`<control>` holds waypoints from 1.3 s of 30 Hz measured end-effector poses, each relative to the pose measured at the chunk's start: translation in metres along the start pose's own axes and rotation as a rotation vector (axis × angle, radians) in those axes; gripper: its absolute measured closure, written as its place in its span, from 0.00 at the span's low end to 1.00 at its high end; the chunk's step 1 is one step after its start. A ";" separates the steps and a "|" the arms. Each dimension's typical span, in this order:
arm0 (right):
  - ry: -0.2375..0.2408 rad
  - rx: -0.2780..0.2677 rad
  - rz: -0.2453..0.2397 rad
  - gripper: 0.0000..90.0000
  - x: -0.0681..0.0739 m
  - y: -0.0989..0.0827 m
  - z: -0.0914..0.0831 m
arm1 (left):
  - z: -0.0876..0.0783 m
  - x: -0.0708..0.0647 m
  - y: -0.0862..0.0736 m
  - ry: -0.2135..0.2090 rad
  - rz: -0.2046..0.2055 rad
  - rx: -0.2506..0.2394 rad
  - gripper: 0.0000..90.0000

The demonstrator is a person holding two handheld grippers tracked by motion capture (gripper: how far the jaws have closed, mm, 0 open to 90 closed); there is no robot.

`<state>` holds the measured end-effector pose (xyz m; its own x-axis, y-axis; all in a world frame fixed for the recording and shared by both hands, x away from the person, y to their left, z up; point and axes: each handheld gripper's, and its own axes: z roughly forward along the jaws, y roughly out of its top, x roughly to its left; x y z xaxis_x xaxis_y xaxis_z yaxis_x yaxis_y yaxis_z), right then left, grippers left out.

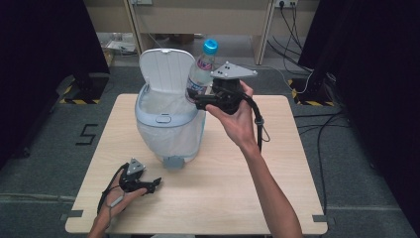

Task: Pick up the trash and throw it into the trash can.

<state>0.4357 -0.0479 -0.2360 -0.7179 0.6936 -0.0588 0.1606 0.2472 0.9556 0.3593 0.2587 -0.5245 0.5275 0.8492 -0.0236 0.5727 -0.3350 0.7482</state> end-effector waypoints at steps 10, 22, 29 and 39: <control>0.029 0.016 -0.009 0.31 0.012 0.006 0.020 | 0.000 0.000 0.000 0.001 0.000 0.000 0.15; 0.053 0.051 -0.017 0.31 0.023 0.013 0.048 | 0.000 0.000 0.000 0.001 0.000 0.000 0.15; 0.068 0.099 -0.023 0.31 0.025 0.010 0.067 | 0.000 0.000 0.000 0.001 0.000 0.000 0.15; 0.075 0.137 -0.015 0.31 0.024 0.003 0.081 | 0.000 0.000 0.000 0.001 0.000 0.000 0.15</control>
<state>0.4737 0.0243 -0.2575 -0.7690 0.6376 -0.0465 0.2365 0.3513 0.9059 0.3593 0.2587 -0.5245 0.5272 0.8494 -0.0230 0.5726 -0.3351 0.7482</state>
